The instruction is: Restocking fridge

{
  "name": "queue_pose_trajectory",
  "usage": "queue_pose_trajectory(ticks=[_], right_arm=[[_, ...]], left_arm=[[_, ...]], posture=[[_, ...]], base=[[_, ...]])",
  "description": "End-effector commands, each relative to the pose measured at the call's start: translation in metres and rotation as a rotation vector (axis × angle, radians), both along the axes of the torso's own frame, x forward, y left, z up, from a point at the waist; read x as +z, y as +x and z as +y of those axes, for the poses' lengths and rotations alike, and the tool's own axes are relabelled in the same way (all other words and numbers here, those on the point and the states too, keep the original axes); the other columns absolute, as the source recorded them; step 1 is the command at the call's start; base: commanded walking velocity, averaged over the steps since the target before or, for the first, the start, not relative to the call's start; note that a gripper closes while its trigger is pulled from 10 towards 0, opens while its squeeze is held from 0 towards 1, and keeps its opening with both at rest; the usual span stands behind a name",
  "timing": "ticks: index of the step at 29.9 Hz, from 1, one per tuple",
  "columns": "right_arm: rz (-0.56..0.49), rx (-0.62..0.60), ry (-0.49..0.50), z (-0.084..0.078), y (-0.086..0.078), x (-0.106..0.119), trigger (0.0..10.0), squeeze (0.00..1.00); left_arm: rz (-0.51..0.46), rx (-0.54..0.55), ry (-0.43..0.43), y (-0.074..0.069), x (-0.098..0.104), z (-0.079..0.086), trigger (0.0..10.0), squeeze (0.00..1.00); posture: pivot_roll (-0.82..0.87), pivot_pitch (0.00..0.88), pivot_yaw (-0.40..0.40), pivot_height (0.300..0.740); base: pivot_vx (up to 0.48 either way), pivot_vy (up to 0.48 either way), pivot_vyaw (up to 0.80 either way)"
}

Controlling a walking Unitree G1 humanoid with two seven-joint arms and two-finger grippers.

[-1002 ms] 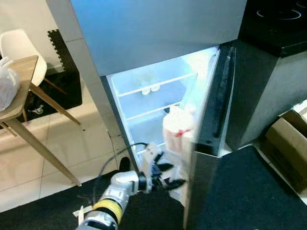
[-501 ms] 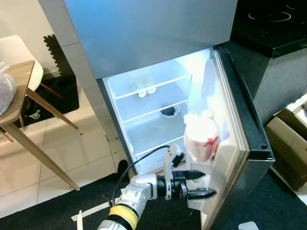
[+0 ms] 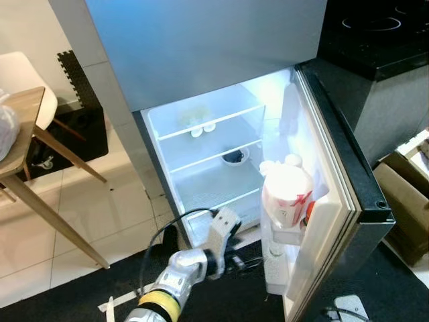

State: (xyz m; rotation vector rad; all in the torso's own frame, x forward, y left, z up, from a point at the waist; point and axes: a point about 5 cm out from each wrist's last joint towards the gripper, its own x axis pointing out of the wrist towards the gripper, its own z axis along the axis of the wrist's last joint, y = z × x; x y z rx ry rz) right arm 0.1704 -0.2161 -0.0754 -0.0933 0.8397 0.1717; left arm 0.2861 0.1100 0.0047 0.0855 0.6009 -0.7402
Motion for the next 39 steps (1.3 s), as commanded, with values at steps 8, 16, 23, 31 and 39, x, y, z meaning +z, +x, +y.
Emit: queue_pose_trajectory(ticks=[8,16,23,31,39], right_arm=[[-0.045,0.167,0.223,0.036,0.023,0.012,10.0,0.0],[-0.168,0.144,0.254,0.041,0.045,0.028,10.0,0.0],[-0.255,-0.069,0.143,0.013,0.057,0.036,10.0,0.0],[-0.23,-0.241,-0.091,-0.03,0.041,0.032,10.0,0.0],[-0.123,-0.294,-0.232,-0.049,0.017,0.021,10.0,0.0]], left_arm=[[0.143,0.131,0.117,-0.04,-0.04,0.041,10.0,0.0],[0.178,0.24,0.189,-0.058,-0.057,0.058,10.0,0.0],[0.171,0.247,0.202,-0.058,-0.058,0.057,10.0,0.0],[0.162,0.239,0.206,-0.057,-0.058,0.054,10.0,0.0],[0.153,0.238,0.212,-0.056,-0.058,0.053,10.0,0.0]], posture=[[-0.14,0.09,0.092,0.726],[-0.13,0.07,0.073,0.726],[-0.13,0.066,0.077,0.726],[-0.13,0.066,0.079,0.726],[-0.13,0.067,0.088,0.726]], base=[[0.0,0.0,0.0],[0.0,0.0,0.0],[0.0,0.0,0.0],[0.0,0.0,0.0],[0.0,0.0,0.0]])
